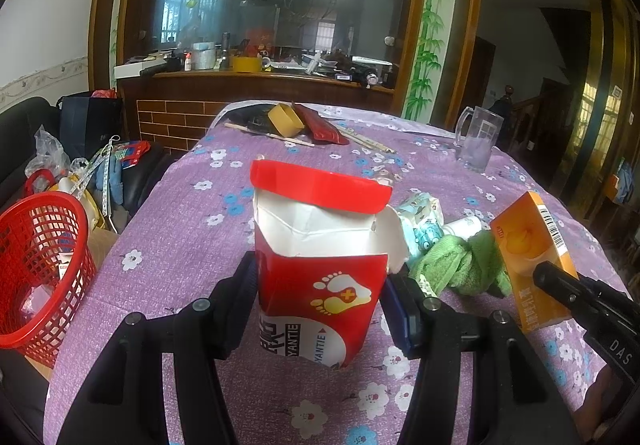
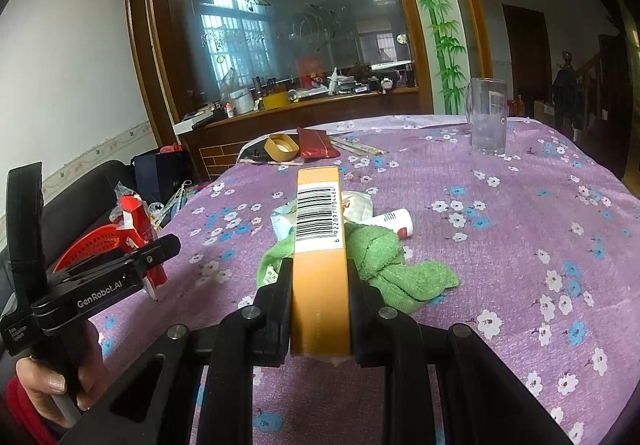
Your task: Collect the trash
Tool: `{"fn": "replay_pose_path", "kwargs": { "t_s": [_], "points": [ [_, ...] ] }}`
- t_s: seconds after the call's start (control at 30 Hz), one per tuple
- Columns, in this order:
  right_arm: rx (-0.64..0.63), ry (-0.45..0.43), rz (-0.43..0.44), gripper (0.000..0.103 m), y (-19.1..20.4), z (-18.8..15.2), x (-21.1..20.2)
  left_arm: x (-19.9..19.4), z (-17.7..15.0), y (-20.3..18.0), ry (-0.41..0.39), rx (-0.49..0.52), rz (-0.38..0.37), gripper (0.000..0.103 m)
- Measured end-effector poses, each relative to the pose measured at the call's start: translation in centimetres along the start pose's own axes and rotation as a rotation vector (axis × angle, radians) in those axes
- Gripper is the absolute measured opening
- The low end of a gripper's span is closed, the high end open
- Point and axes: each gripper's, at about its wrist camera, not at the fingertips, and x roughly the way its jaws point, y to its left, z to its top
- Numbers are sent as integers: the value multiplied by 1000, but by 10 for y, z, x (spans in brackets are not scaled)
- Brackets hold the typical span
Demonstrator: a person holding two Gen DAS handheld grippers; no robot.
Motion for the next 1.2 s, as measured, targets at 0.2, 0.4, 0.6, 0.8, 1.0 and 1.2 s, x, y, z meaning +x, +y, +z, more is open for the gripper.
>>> {"fn": "replay_pose_path", "kwargs": {
  "t_s": [0.2,0.4,0.6,0.8,1.0,1.2],
  "points": [
    [6,-3,2,25,0,0,-2,0,-2,2,0,-2,0,56],
    [9,-6,4,25,1,0,-2,0,-1,2,0,-3,0,56],
    [10,-11,-3,25,1,-1,-3,0,-1,2,1,-3,0,56],
    [12,-11,-10,25,3,-2,-3,0,0,3,0,0,-3,56],
    [13,-5,-9,25,4,-3,-3,1,-4,5,-2,5,-2,56],
    [16,-7,-11,25,3,-3,-4,0,-5,5,-2,8,-3,56]
  ]
}}
